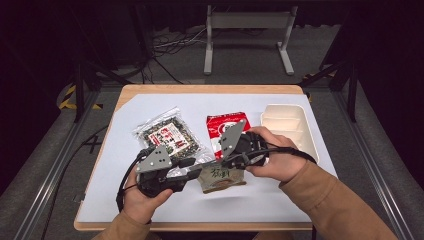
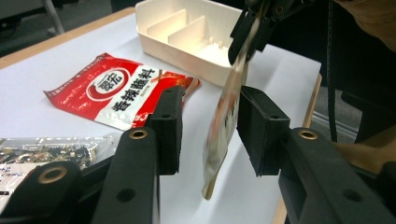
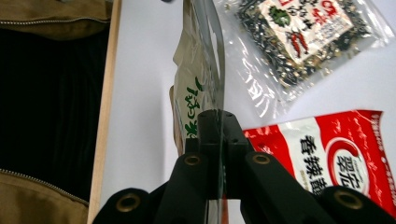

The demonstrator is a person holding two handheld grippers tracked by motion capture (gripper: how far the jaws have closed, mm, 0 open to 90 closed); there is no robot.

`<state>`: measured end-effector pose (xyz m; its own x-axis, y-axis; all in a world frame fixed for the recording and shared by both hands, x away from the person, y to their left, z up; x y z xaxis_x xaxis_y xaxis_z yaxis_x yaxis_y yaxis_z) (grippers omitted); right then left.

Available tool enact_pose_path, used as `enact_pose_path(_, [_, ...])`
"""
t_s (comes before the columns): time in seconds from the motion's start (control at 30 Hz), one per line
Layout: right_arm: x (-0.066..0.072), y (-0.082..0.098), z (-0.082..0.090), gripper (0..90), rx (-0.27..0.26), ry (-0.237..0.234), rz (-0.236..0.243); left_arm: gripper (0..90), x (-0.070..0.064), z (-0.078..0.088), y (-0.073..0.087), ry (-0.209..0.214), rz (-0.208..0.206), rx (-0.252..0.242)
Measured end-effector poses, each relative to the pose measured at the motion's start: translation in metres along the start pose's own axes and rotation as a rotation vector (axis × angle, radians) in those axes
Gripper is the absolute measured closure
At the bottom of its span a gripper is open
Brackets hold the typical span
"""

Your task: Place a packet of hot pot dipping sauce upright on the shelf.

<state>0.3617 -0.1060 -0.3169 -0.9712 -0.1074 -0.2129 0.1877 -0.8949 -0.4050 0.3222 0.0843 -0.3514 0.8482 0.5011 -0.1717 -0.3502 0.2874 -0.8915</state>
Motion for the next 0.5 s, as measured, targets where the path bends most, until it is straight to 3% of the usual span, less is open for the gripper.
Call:
enact_pose_path(0.1, [-0.007, 0.007, 0.011, 89.6, -0.015, 0.026, -0.024, 58.2, 0.003, 0.002, 0.001, -0.017, 0.006, -0.028])
enact_pose_path(0.27, [-0.021, 0.019, 0.03, 89.6, -0.045, 0.071, -0.065, 54.5, 0.011, 0.002, 0.005, -0.092, 0.005, -0.052])
enact_pose_path(0.5, [-0.04, 0.037, 0.053, 89.6, -0.052, 0.138, -0.104, 52.3, 0.028, -0.002, 0.015, -0.137, 0.042, -0.065])
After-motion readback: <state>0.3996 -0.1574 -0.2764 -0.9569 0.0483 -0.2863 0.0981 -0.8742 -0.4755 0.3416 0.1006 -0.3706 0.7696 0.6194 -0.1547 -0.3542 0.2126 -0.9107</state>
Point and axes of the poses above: each handheld gripper's, and its own axes: z roughly backward along the jaws, y roughly out of its underside, x roughly to its left, the point moved 5 cm from there along -z, roughly forward along the jaws, and after that the axes turned 6 degrees about z, right-handed, at the moved point
